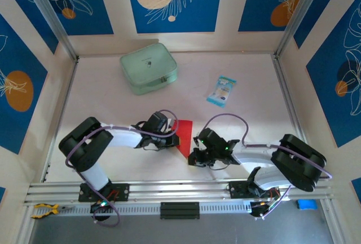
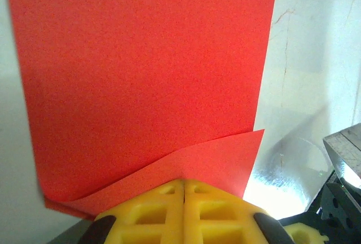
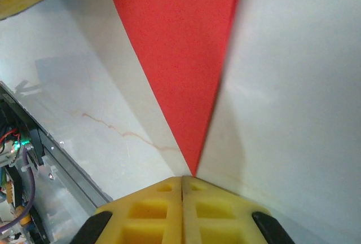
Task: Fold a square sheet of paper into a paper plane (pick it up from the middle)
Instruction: Third fold the triangle at the center of the table.
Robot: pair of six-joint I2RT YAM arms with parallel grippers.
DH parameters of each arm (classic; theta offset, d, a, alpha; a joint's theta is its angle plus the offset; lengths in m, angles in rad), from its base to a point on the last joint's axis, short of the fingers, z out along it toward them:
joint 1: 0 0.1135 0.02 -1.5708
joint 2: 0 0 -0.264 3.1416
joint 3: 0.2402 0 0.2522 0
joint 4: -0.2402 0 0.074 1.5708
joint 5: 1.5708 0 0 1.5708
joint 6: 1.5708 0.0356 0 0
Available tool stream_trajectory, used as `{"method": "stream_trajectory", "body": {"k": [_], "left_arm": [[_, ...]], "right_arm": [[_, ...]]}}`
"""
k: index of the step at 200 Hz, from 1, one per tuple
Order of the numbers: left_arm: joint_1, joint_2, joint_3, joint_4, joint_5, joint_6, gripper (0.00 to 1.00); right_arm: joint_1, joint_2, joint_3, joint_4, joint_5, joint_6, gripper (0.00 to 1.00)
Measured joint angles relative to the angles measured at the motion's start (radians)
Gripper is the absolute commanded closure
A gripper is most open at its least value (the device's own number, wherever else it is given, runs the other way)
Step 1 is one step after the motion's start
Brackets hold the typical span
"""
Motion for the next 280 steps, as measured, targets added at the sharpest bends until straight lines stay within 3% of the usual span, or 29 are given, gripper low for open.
{"method": "stream_trajectory", "body": {"k": [38,94,178,280], "left_arm": [[-0.005,-0.033,-0.039,0.029,-0.046,-0.036,1.00],[-0.028,-0.090,-0.079,0.020,-0.153,-0.079,1.00],[-0.031,-0.091,-0.079,0.021,-0.161,-0.082,1.00],[-0.037,-0.131,-0.070,0.003,-0.152,-0.027,0.94]], "right_arm": [[-0.058,-0.080,0.010,-0.043,0.009,0.000,0.93],[-0.117,0.032,0.129,-0.026,-0.001,-0.001,0.93],[-0.117,0.277,0.240,0.055,-0.061,-0.013,0.93],[-0.117,0.286,0.198,0.086,-0.077,-0.047,0.95]]}}
